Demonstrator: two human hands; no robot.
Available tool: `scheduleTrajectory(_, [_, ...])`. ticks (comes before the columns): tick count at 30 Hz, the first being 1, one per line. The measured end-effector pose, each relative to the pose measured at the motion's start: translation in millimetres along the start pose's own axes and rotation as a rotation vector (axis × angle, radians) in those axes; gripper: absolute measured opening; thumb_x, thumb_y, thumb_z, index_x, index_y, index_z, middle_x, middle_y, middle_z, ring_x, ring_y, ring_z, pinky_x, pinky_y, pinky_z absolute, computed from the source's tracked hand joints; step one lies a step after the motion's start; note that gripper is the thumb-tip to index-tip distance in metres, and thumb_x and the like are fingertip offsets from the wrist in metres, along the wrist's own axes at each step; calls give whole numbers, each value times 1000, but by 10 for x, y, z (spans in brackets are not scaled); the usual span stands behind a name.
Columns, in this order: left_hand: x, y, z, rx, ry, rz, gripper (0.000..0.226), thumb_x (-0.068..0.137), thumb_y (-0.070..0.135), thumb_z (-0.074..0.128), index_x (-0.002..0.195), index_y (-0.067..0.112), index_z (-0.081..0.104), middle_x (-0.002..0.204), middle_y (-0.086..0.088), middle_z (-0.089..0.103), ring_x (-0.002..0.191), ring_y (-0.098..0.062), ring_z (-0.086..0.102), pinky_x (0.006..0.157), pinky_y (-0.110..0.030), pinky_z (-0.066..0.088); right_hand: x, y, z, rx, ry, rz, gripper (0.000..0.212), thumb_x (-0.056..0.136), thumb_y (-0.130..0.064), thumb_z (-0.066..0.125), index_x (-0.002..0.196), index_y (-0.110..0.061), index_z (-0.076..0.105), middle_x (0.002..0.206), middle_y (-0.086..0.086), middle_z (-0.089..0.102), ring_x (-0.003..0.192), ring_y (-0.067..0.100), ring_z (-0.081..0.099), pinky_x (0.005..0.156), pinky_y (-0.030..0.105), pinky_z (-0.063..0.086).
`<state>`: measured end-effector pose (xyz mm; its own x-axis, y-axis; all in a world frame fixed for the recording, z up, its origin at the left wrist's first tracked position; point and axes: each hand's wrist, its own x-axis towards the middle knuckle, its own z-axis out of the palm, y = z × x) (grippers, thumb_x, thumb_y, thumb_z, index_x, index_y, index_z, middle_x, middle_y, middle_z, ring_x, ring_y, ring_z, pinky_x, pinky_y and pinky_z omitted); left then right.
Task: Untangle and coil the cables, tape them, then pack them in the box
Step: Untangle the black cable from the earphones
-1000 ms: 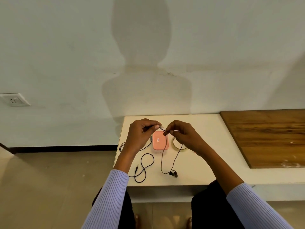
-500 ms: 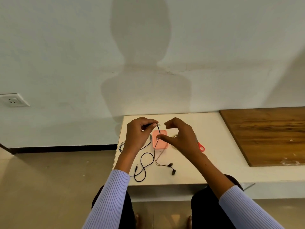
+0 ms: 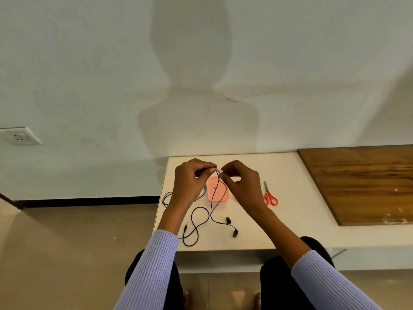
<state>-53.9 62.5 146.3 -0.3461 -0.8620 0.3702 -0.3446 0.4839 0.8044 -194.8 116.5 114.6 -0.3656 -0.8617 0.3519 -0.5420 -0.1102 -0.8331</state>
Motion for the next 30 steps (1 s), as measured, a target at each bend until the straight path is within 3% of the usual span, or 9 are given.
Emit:
scheduleTrajectory(3, [9,-16,-23,16,2,2,14,84,10,68,95,9,75,90,-4,73,85,-12,66,73,-14,50,63,15,-45,-11,-113,-16,12,84,-13,68,95,-15,71,81,-14,65,81,0,62,73,24,54])
scheduleTrajectory(6, [12,-24,-34,29,2,10,13,84,10,68,95,10,75,89,-3,73,84,-11,66,72,-12,49,128,-33,-96,21,-205,57,8,88,-10,60,86,-13,68,83,-8,67,84,5,62,74,20,50])
scheduleTrajectory(10, [13,-30,-5,21,-11,7,13,83,10,69,94,10,75,89,-3,73,84,-11,66,73,-14,49,168,-114,-126,321,-372,309,27,95,-11,34,81,-1,56,89,9,73,90,18,69,83,29,51])
scheduleTrajectory(13, [12,-44,-9,19,3,-3,12,84,11,68,94,10,75,90,-3,73,84,-11,66,72,-11,48,156,-144,-147,551,-376,414,28,98,-15,35,79,-2,52,79,13,69,75,24,68,77,25,55])
scheduleTrajectory(15, [16,-75,-42,16,13,-17,12,84,11,68,93,10,75,90,-3,73,85,-11,66,73,-12,48,153,-100,-164,506,-352,417,26,98,-22,46,78,-7,53,68,6,61,64,17,59,70,25,54])
scheduleTrajectory(19, [32,-182,-130,-2,12,-40,10,84,10,68,91,11,75,89,-2,73,85,-10,66,71,-10,48,146,80,-254,351,-404,402,21,95,-23,53,98,-11,70,64,-7,52,61,6,44,58,18,38])
scheduleTrajectory(21, [32,-233,-169,-5,10,-52,11,84,10,68,91,11,75,89,-1,73,86,-10,67,72,-11,49,125,129,-329,331,-474,403,24,93,-25,56,94,-9,73,62,-11,51,62,7,39,57,18,33])
scheduleTrajectory(25, [0,-359,-242,-23,30,-88,11,84,9,68,91,12,75,89,1,73,86,-7,66,73,-7,47,91,202,-486,282,-538,443,24,92,-27,57,84,-13,75,70,3,47,64,12,34,57,20,30])
scheduleTrajectory(30, [-54,-543,-219,30,44,-111,12,84,8,67,90,15,75,91,1,72,82,1,64,71,-4,44,61,274,-584,165,-526,442,31,95,-30,53,78,-14,72,64,-3,46,60,9,36,58,20,32])
